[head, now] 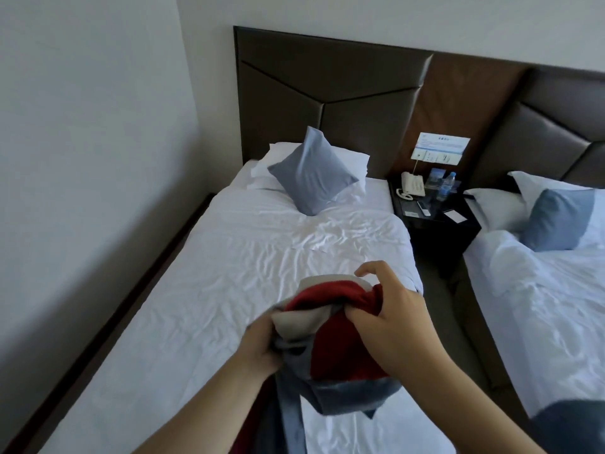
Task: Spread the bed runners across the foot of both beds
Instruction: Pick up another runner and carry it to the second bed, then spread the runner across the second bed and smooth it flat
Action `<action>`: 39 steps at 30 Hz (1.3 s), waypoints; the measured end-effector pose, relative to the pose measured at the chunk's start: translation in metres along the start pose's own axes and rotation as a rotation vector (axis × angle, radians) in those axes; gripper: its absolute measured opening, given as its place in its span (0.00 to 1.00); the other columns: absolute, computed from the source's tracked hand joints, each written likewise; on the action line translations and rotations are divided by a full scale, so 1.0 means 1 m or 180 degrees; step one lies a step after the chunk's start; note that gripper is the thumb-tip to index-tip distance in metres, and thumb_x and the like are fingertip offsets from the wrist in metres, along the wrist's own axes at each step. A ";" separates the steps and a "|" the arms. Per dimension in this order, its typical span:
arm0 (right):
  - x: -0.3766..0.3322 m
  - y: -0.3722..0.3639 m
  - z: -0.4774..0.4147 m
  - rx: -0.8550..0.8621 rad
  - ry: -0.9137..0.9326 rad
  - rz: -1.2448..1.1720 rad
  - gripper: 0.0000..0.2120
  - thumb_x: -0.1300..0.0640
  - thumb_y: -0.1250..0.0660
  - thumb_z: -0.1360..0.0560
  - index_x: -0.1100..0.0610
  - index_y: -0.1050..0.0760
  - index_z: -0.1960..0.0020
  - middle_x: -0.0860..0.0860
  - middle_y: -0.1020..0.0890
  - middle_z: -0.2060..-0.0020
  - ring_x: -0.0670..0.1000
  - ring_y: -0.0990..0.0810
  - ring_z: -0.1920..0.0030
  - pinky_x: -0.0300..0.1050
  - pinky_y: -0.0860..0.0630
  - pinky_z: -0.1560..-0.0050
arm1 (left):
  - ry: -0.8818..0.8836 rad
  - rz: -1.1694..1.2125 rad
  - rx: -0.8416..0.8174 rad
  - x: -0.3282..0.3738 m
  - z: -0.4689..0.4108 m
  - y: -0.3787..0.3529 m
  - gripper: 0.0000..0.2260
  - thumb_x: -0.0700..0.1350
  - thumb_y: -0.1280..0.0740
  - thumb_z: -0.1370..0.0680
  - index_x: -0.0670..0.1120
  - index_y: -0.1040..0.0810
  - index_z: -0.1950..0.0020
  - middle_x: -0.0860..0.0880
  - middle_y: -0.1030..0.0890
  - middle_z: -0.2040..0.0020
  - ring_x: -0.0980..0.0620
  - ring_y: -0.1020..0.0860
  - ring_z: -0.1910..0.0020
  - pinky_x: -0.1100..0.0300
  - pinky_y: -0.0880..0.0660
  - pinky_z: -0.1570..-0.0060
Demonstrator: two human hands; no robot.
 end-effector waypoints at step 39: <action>0.187 -0.272 0.013 -0.2303 0.0062 0.1473 0.24 0.59 0.39 0.23 0.45 0.33 0.29 0.49 0.26 0.37 0.55 0.28 0.38 0.50 0.29 0.38 | -0.0786 -0.4604 0.1052 -0.047 -0.067 0.180 0.24 0.44 0.32 0.20 0.55 0.28 0.25 0.52 0.15 0.49 0.53 0.18 0.52 0.68 0.26 0.54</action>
Point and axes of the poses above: each hand's wrist, its own z-axis away from the middle knuckle, its own y-axis out of the back of the hand, x = y × z, the point moved 10 cm from there along -z, towards the middle knuckle
